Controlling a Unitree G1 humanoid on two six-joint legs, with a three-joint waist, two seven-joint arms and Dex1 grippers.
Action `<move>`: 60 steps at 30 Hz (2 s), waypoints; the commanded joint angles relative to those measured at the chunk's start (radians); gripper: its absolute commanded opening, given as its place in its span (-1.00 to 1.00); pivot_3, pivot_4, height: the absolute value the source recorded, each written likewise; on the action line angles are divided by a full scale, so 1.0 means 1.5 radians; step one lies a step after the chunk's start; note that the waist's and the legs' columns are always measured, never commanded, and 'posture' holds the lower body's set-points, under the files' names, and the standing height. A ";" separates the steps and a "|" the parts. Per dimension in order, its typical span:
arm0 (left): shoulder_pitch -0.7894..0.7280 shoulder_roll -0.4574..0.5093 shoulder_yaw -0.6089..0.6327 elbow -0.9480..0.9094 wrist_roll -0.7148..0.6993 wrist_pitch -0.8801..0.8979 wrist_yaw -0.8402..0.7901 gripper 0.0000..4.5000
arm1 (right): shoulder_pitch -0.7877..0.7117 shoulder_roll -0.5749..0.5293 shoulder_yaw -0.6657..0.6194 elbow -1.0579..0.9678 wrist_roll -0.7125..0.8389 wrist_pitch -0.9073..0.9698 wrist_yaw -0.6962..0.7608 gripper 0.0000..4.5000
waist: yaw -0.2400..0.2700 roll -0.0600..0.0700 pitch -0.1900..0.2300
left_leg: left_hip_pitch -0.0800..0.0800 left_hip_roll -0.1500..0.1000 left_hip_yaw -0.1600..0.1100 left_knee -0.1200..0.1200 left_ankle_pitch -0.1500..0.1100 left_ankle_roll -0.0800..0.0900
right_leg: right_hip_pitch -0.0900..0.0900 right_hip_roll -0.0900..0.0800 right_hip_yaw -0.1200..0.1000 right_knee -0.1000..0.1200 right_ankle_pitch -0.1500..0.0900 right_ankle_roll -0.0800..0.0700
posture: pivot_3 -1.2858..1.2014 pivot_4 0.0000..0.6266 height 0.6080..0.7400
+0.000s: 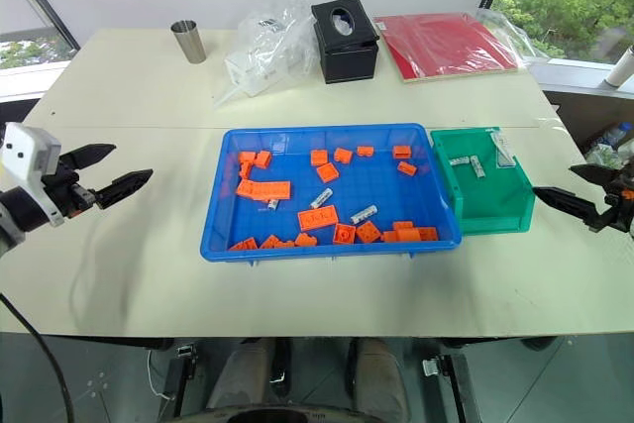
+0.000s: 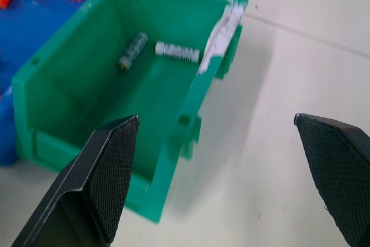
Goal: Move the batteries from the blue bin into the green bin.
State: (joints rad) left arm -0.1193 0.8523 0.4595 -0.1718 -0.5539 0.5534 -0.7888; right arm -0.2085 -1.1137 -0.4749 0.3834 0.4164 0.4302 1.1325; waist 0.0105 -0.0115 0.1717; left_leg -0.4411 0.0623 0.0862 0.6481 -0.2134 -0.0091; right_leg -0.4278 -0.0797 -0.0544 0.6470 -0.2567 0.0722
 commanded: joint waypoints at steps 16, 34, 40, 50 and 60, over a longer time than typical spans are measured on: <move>0.004 -0.013 0.010 -0.065 -0.024 0.005 0.028 1.00 | -0.076 -0.008 0.028 0.031 -0.007 -0.006 -0.002 0.97 | 0.000 0.000 0.000 | 0.000 0.000 0.000 0.000 0.000 0.000 | 0.000 0.000 0.000 0.000 0.001 0.002 | 0.03 -0.52 0.94; 0.002 0.074 -0.038 -0.203 -0.126 0.072 -0.127 1.00 | -0.461 0.331 0.466 -0.175 -0.065 0.045 0.015 0.97 | -0.013 0.001 0.001 | -0.001 0.000 -0.001 0.000 0.000 0.000 | -0.001 0.000 0.000 0.001 0.001 0.002 | 0.03 -0.52 0.94; 0.029 0.068 -0.019 -0.215 -0.123 0.073 -0.119 1.00 | -0.517 0.479 0.552 -0.022 -0.151 -0.034 -0.005 0.97 | -0.015 0.001 0.001 | -0.002 0.000 0.000 0.000 0.000 0.000 | -0.002 0.000 0.000 0.001 0.001 0.002 | 0.03 -0.52 0.94; 0.070 0.066 0.017 -0.248 -0.145 0.082 -0.099 1.00 | -0.517 0.564 0.593 0.164 -0.243 -0.169 0.004 0.97 | -0.018 0.001 0.001 | -0.001 0.000 -0.001 0.000 0.000 0.000 | -0.001 0.000 0.000 0.002 0.001 0.002 | 0.03 -0.52 0.94; 0.051 0.074 0.006 -0.233 -0.140 0.076 -0.094 1.00 | -0.535 0.602 0.562 0.267 -0.276 -0.236 -0.031 0.87 | -0.019 0.001 0.001 | -0.001 0.000 -0.001 0.000 0.000 0.000 | -0.001 0.000 0.000 0.002 0.001 0.002 | 0.03 -0.52 0.94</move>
State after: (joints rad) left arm -0.0262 0.9484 0.4535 -0.5166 -0.7632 0.6815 -0.9326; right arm -0.9831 -0.2205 0.4008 0.7871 0.0008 0.1002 1.0915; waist -0.0175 -0.0104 0.1730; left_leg -0.4428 0.0622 0.0854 0.6477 -0.2131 -0.0096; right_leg -0.4298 -0.0791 -0.0550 0.6496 -0.2546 0.0752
